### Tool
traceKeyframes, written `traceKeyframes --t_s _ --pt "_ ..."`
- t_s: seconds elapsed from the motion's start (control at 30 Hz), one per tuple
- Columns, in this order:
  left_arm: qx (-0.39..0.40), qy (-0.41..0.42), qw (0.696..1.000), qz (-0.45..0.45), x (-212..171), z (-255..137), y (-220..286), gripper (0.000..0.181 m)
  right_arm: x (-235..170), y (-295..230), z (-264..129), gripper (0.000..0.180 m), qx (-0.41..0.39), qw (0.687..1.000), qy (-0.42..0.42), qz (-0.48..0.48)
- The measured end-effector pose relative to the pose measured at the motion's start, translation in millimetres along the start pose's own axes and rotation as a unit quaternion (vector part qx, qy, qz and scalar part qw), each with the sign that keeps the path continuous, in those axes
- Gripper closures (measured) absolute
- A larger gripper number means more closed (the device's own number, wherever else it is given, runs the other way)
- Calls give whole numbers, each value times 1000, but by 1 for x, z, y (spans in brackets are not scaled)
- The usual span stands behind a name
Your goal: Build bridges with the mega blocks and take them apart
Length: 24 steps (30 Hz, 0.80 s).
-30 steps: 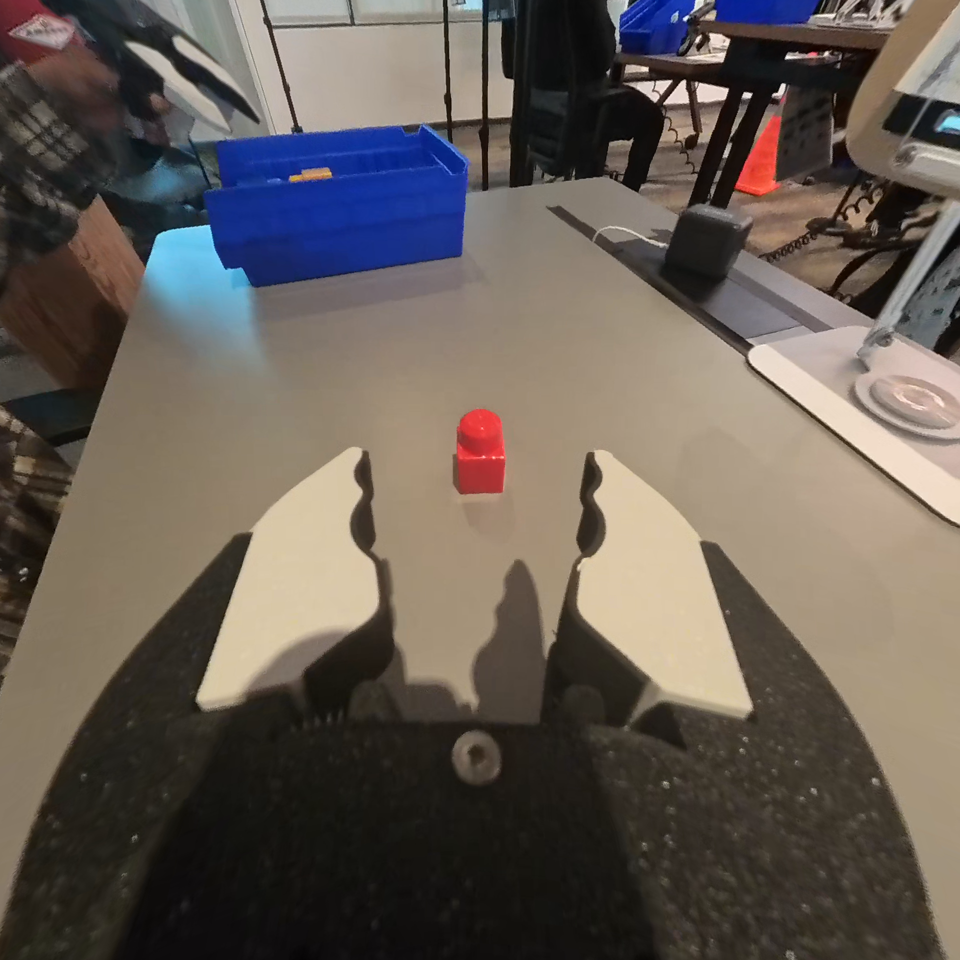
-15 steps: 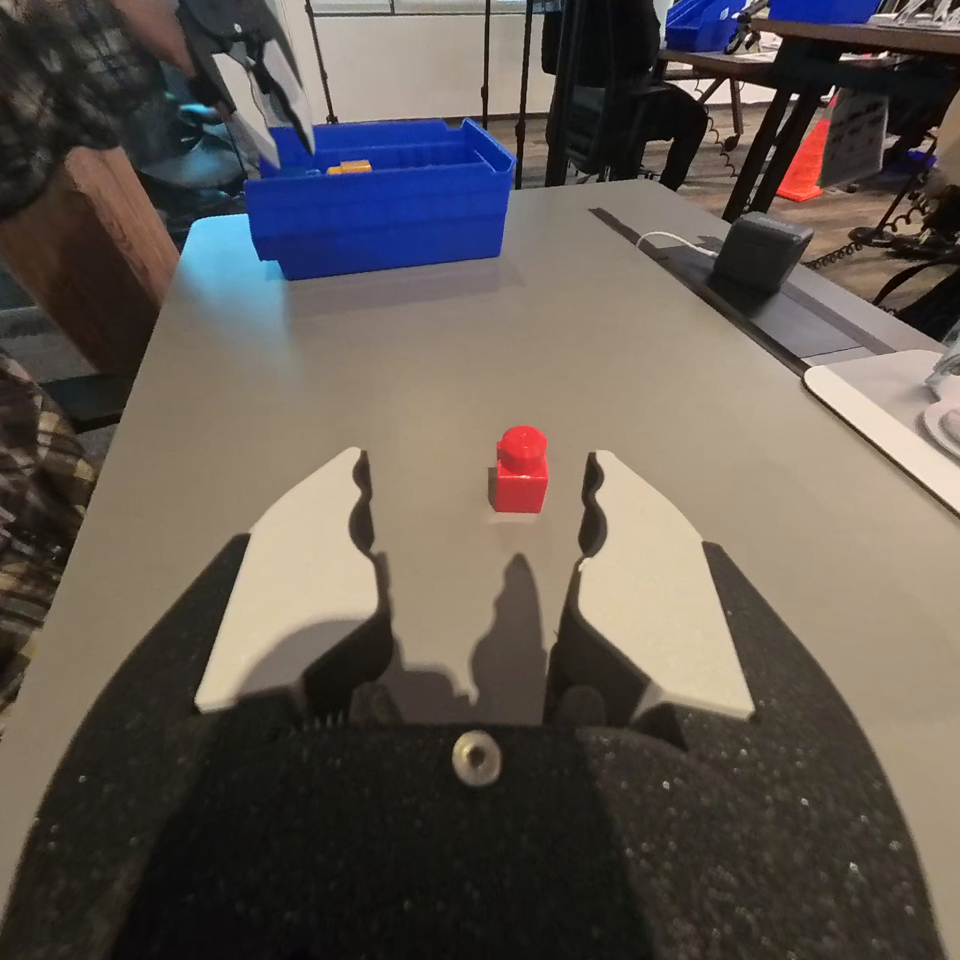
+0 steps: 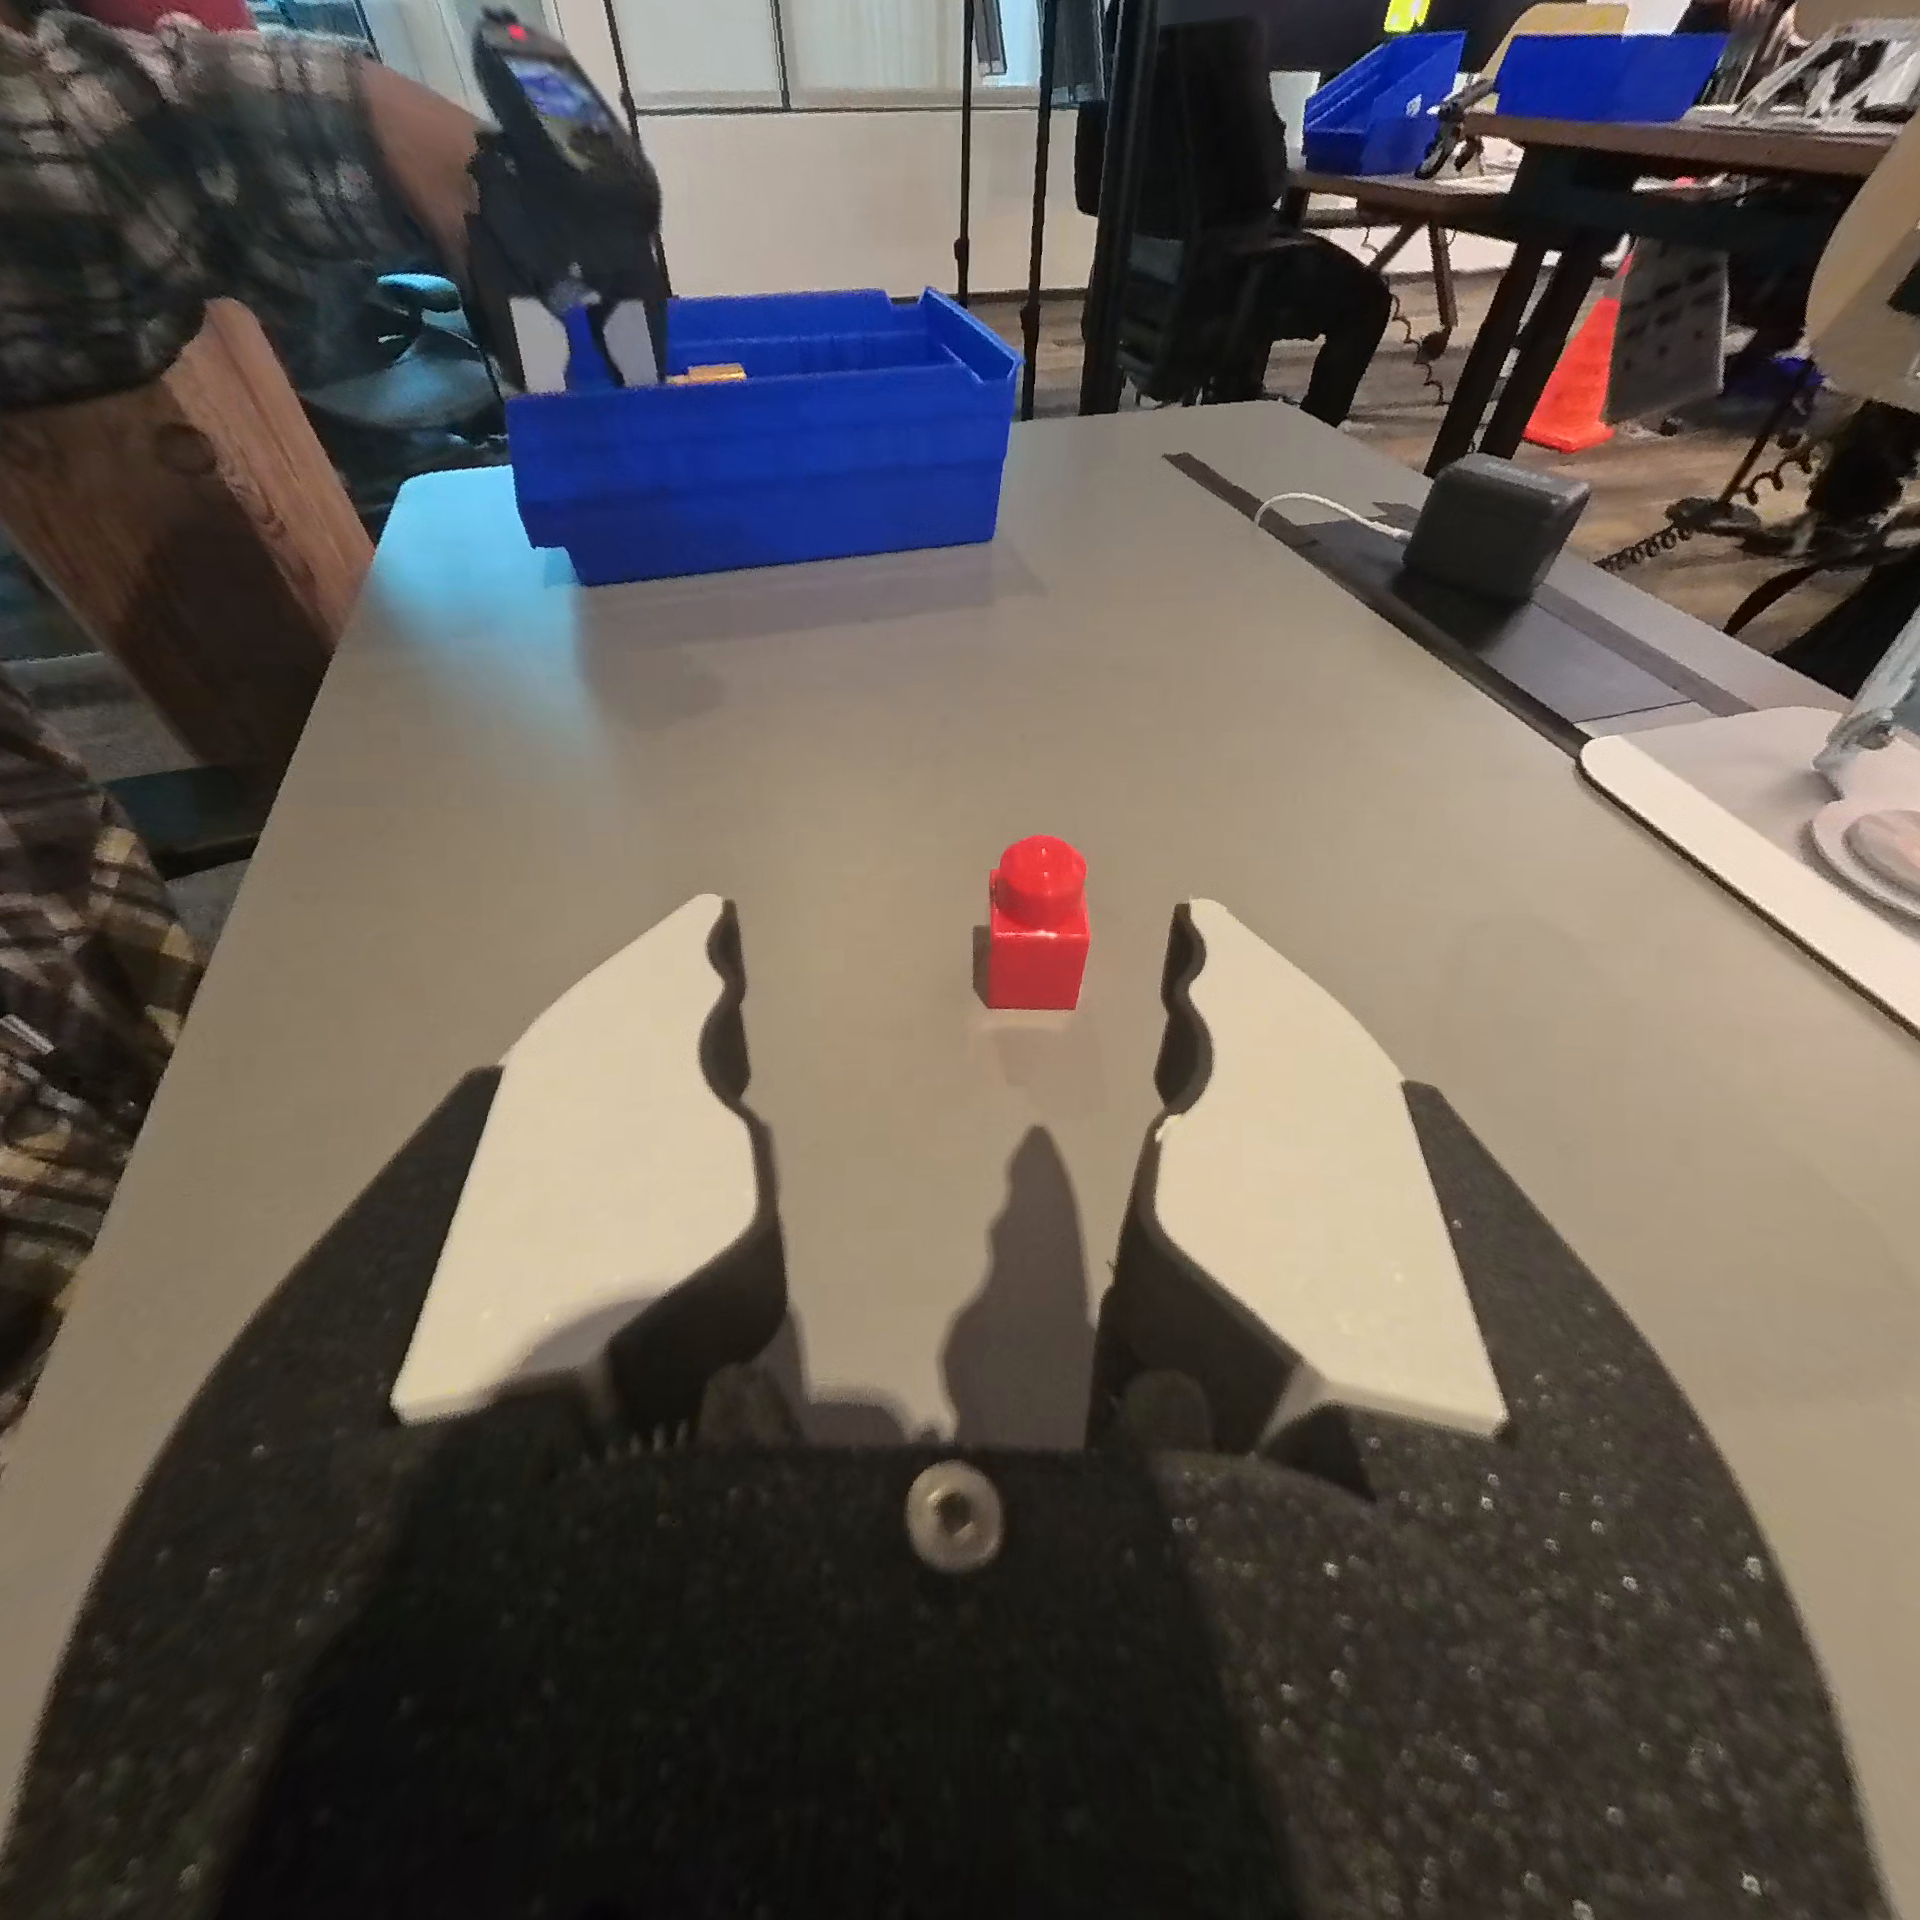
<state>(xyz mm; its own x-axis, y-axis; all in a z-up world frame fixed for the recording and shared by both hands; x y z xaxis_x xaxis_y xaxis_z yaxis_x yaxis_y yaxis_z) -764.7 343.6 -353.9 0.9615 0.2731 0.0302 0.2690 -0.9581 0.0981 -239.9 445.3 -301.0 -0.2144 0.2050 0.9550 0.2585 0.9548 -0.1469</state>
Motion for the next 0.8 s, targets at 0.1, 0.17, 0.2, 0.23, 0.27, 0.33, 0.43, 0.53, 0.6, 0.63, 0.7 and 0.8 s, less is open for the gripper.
traceKeyframes --t_s 0.1,0.17,0.2,0.23,0.27,0.33,0.43,0.53,0.6,0.63,0.7,0.8 --pt "-12 -9 1000 -3 1 9 -1 148 0 2 -3 102 -3 1000 6 0" --pt "14 1 1000 -13 2 7 -11 145 1 3 -5 102 -6 1000 10 0" --pt "42 5 999 -23 1 5 -19 148 1 3 -6 103 -7 1000 12 -1" --pt "68 4 997 -34 -2 3 -28 151 2 3 -7 103 -7 1000 14 -2" --pt "92 2 995 -44 -6 0 -36 150 3 3 -8 103 -9 1000 14 -4" --pt "126 19 990 -61 -12 -10 -45 145 4 2 -10 103 -8 1000 15 -7" --pt "139 87 983 -84 -12 -31 -47 145 5 1 -14 103 -9 1000 18 -11" --pt "126 113 979 -110 -14 -43 -41 145 7 1 -17 103 -10 1000 22 -12" --pt "113 107 977 -148 -13 -41 -36 145 7 1 -16 103 -7 1000 25 -11" --pt "109 92 974 -177 -14 -38 -35 145 7 0 -16 104 -6 1000 28 -12" --pt "106 68 961 -246 -15 -32 -33 144 7 -1 -14 104 -2 999 31 -12" --pt "84 113 939 -315 -4 -28 -31 145 4 -2 -14 104 3 999 32 -13"
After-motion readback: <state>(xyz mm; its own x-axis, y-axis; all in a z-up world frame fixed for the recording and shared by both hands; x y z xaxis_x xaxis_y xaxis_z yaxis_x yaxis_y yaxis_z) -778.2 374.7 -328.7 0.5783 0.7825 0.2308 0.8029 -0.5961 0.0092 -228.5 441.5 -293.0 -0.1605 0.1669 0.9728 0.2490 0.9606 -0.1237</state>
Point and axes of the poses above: each gripper's, where its closed fingertips meet, z out along the fingers, x out of its top, y = z × x across the jaws, the point moved 4 cm from there along -z, back along the fingers, and after that the axes turned 9 degrees about z, right-handed, at the moved point
